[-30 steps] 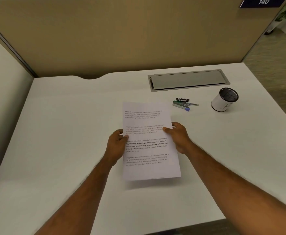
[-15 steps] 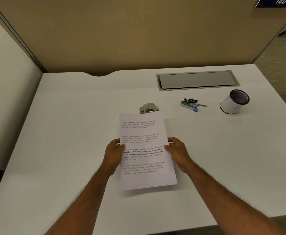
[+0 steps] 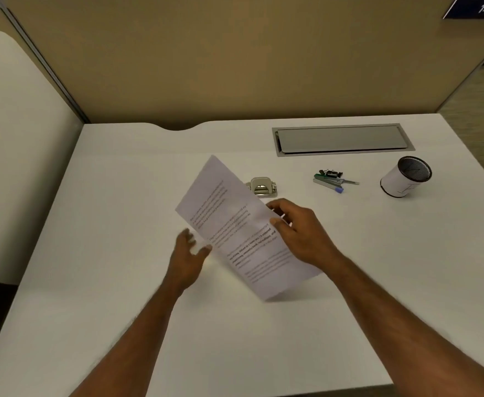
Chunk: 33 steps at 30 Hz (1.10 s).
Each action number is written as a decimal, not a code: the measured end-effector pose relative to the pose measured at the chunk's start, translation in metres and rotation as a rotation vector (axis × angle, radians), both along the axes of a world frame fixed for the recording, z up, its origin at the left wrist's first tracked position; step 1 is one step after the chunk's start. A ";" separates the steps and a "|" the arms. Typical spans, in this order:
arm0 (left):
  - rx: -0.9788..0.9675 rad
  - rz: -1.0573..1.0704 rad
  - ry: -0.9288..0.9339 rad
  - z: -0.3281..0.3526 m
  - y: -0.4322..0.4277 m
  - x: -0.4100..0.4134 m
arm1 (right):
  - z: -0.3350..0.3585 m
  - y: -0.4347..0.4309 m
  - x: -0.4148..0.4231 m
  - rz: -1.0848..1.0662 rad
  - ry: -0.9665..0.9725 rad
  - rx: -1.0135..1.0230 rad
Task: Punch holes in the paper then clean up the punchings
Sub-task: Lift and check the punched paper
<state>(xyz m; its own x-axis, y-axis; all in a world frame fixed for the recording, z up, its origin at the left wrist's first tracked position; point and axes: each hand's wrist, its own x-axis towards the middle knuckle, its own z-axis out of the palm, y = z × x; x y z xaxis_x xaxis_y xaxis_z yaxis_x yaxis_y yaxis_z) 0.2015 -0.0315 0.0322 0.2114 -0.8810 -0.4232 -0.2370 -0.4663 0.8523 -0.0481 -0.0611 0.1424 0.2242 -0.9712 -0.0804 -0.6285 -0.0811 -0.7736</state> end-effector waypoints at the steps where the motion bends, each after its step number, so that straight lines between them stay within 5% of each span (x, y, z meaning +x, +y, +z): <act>1: -0.088 0.011 -0.077 0.006 -0.006 0.003 | 0.009 -0.003 0.001 0.046 0.068 -0.029; 6: -0.536 -0.039 -0.248 0.060 -0.042 0.019 | 0.037 -0.015 0.010 0.264 0.407 -0.193; 11: -0.469 -0.158 0.032 0.077 -0.053 0.014 | 0.042 -0.023 0.013 0.297 0.521 -0.215; 22: -0.560 -0.008 -0.070 0.044 -0.033 -0.019 | 0.013 -0.027 -0.064 0.071 0.576 -0.193; 33: -0.490 0.032 -0.018 0.027 -0.036 -0.031 | -0.001 -0.029 -0.063 0.095 0.623 -0.136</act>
